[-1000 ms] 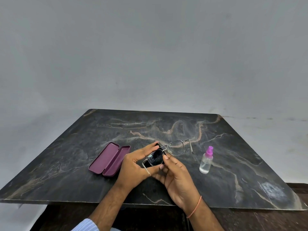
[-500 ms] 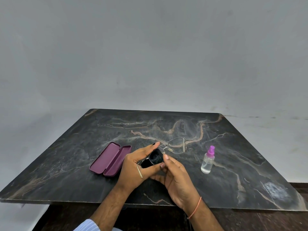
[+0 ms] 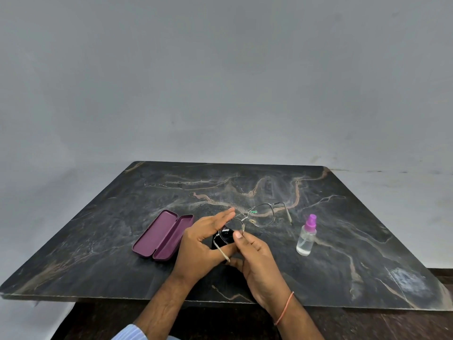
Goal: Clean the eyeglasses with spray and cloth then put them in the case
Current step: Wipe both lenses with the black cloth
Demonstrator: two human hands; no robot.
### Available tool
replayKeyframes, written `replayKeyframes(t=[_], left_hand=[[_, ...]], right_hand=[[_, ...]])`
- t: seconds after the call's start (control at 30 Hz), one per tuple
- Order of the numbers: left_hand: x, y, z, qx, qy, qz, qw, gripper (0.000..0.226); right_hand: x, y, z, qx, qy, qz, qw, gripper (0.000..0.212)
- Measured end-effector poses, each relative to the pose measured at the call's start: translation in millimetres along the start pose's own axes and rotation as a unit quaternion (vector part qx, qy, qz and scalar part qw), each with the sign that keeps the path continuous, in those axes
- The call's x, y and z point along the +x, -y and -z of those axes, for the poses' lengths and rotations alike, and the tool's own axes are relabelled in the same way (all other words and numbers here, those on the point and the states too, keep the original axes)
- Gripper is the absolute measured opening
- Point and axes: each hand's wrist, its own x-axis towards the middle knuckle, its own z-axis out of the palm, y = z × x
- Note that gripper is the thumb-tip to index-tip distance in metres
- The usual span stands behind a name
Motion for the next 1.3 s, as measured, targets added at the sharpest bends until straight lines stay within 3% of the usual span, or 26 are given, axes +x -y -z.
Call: replayKeyframes(t=[0.37,0.5,0.67,1.07,1.2,1.3], left_hand=[[1.0,5.5,1.5,0.001,-0.017,0.015,1.000,0.067],[1.1,4.7,1.1,0.006,-0.003,0.015,1.000,0.068],[1.6,6.6,3.2,-0.004,-0.019,0.026,0.999,0.066],[2.3,7.2,0.6,-0.002,-0.001,0.027,1.000,0.065],[2.7,4.8,0.6,-0.001,-0.003,0.026,1.000,0.068],[2.7,3.9,0.8,-0.002,-0.005,0.028,1.000,0.069]], right_hand=[[-0.2,-0.9,6.9,0.063,-0.054,0.023,0.996,0.028],[1.2,0.2,12.1,0.096,-0.065,0.012,0.993,0.047],[0.8,-2.3,7.4,0.029,-0.048,0.006,0.998,0.026],[3.5,-1.4,12.9,0.102,-0.050,-0.023,0.993,0.044],[5.4,-0.3,11.6,0.084,-0.040,-0.032,0.995,0.026],[6.2,-0.9,11.9,0.095,-0.040,-0.025,0.994,0.029]])
